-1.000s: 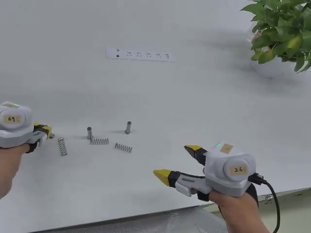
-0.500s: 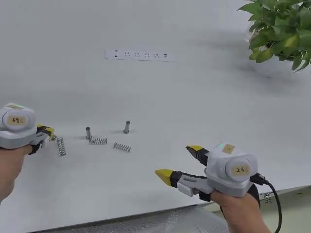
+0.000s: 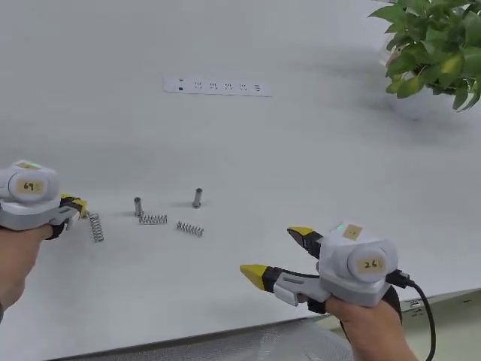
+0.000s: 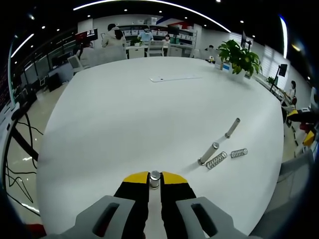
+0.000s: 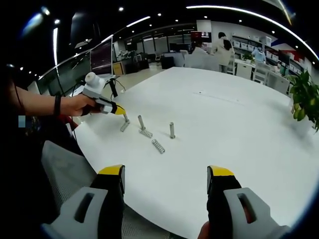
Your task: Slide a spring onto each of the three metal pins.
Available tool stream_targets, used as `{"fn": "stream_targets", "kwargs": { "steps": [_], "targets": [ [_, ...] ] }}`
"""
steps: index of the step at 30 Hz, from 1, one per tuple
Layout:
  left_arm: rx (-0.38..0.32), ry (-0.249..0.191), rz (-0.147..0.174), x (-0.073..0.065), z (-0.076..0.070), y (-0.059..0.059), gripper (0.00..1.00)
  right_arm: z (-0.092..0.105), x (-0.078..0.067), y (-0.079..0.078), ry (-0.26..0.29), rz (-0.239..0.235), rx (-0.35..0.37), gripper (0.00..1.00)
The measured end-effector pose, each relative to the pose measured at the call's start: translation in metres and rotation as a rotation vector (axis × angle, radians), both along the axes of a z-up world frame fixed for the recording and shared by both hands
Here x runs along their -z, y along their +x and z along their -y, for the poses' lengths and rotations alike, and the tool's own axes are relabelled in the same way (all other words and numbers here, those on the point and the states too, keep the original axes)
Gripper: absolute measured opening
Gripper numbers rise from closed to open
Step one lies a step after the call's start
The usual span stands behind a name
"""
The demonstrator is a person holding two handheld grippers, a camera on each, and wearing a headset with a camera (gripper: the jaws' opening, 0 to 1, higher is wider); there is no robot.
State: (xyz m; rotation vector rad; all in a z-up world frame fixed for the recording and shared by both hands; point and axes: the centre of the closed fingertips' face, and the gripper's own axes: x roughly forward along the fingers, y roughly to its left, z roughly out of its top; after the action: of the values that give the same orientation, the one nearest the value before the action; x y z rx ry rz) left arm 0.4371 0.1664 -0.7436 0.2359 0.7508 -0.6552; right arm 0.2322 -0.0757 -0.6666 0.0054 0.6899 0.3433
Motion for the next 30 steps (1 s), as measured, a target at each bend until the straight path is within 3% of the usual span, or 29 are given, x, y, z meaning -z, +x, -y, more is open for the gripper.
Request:
{"fn": "stream_targets", "kwargs": {
  "steps": [19, 24, 30],
  "targets": [
    [-0.002, -0.002, -0.021, 0.002, 0.001, -0.003, 0.05, 0.002, 0.001, -0.001, 0.004, -0.002, 0.002, 0.65],
    [0.004, -0.006, -0.024, 0.001, 0.000, -0.009, 0.10, 0.002, 0.000, -0.001, 0.007, 0.002, 0.003, 0.65],
    [-0.005, -0.002, -0.053, 0.007, -0.009, -0.022, 0.16, 0.000, 0.000, 0.000, 0.009, 0.005, -0.003, 0.65]
  ]
}}
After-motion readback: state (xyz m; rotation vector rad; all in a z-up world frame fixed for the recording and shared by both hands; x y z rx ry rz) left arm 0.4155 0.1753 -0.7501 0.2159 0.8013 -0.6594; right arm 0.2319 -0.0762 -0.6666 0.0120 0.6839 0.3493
